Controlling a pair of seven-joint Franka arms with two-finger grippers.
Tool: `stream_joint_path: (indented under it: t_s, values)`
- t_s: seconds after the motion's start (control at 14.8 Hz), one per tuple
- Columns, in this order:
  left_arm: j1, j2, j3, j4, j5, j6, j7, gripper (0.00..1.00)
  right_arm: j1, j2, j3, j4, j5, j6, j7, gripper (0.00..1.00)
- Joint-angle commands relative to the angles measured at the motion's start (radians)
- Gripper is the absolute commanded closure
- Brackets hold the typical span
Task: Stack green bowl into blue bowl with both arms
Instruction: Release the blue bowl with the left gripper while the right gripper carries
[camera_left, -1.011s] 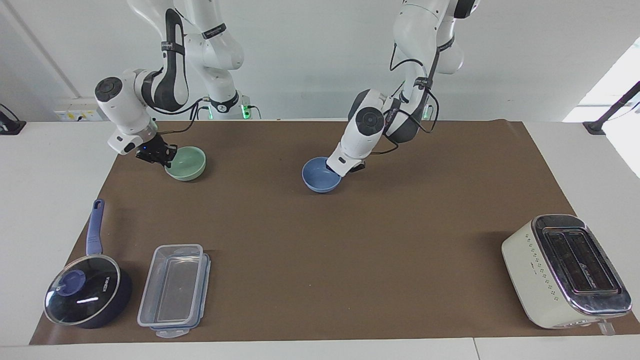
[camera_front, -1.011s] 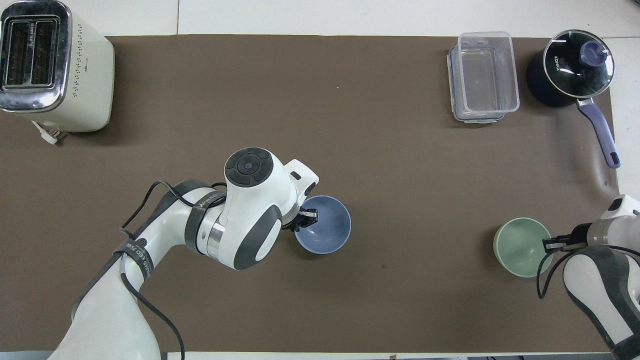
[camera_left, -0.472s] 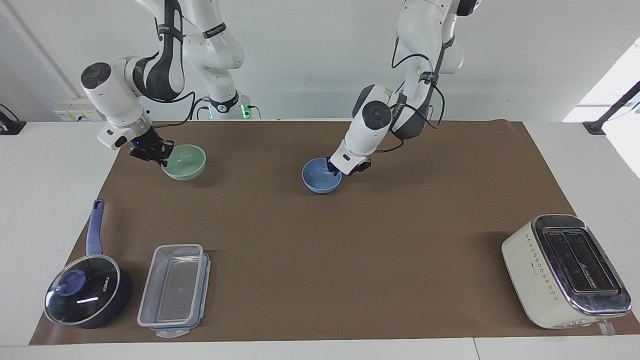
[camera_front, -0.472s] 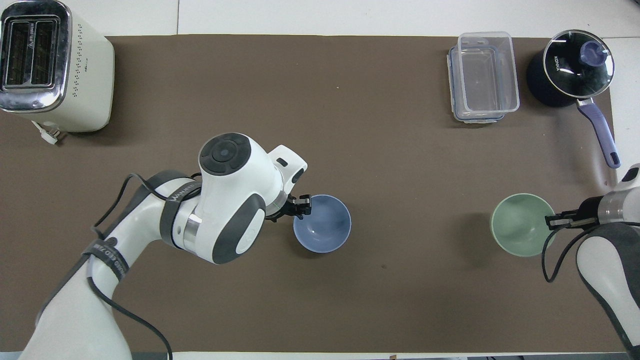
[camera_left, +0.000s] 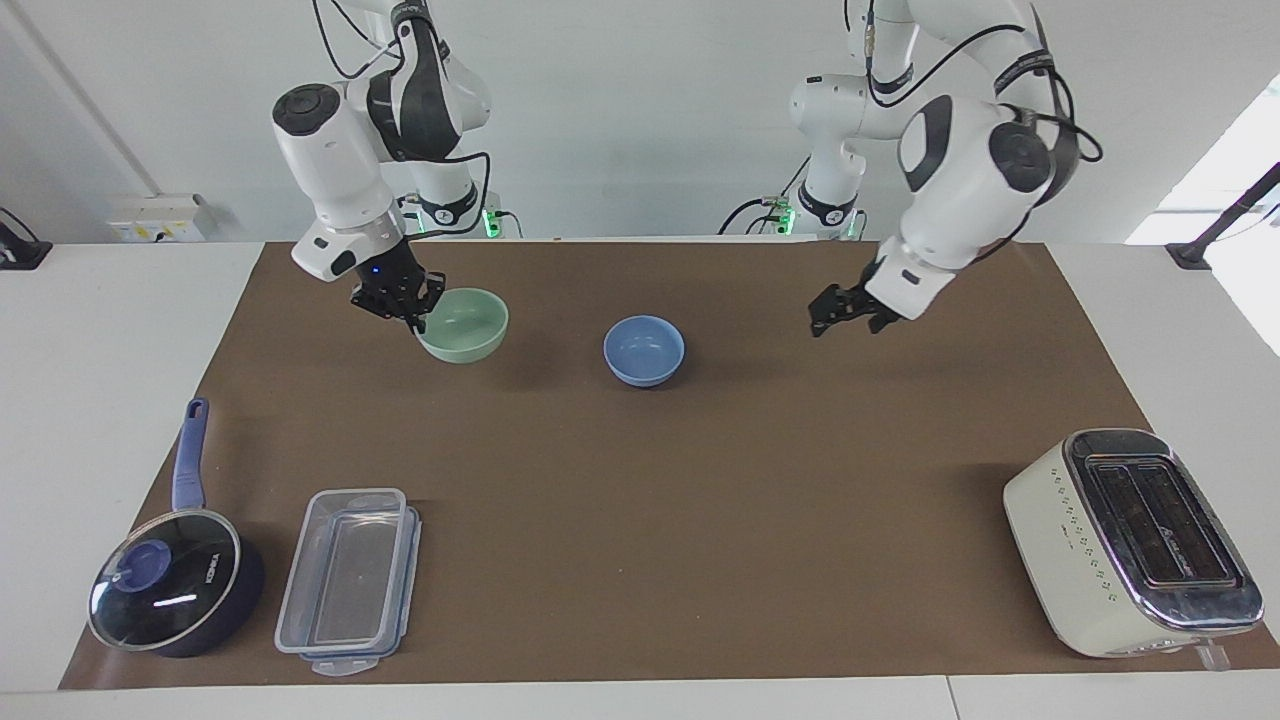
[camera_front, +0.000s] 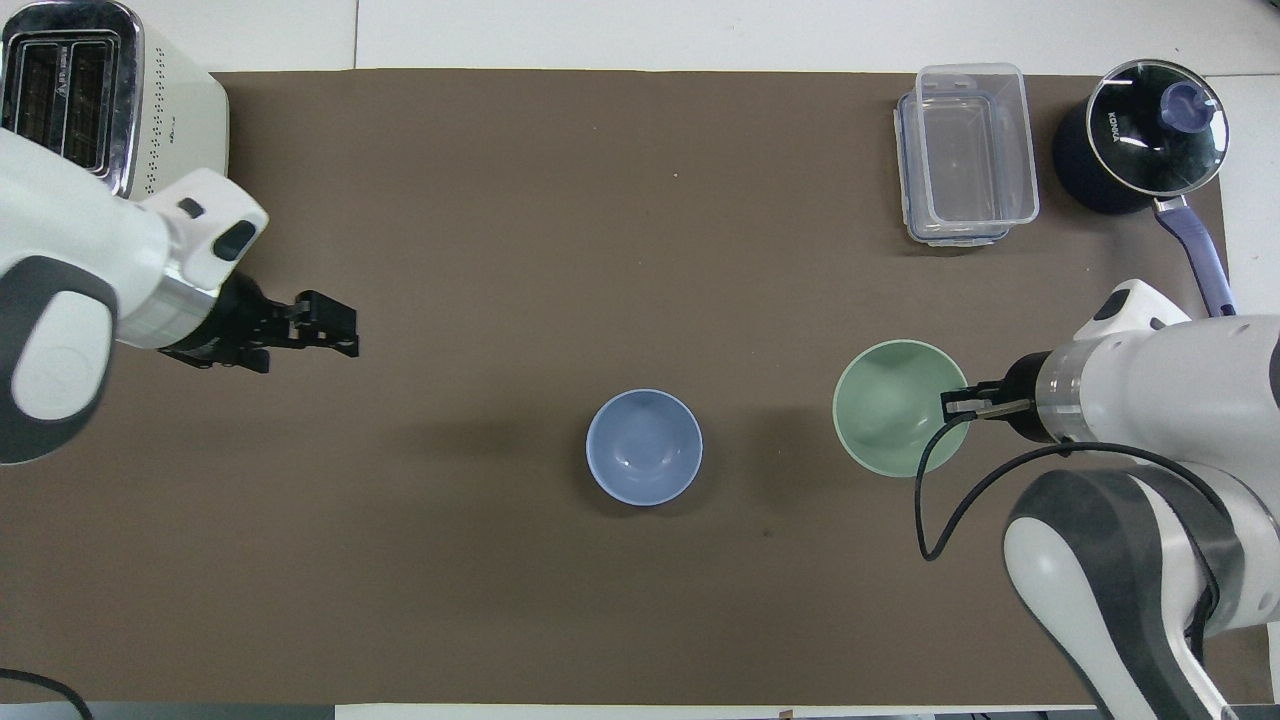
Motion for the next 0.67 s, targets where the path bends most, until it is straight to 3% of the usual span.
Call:
stream_joint_path:
  t_s: [0.0, 0.27, 0.61]
  values:
    - [0.110, -0.045, -0.011, 0.015, 0.080, -0.084, 0.148, 0.00, 0.084, 0.024, -0.005, 0.028, 0.033, 0.006, 0.036, 1.00]
    - [0.115, -0.010, -0.013, 0.196, 0.163, -0.239, 0.152, 0.00, 0.241, 0.101, -0.005, 0.051, 0.033, 0.056, 0.206, 1.00]
    - [0.108, -0.040, -0.011, 0.230, 0.166, -0.328, 0.152, 0.00, 0.357, 0.202, -0.005, 0.112, 0.064, 0.100, 0.322, 1.00]
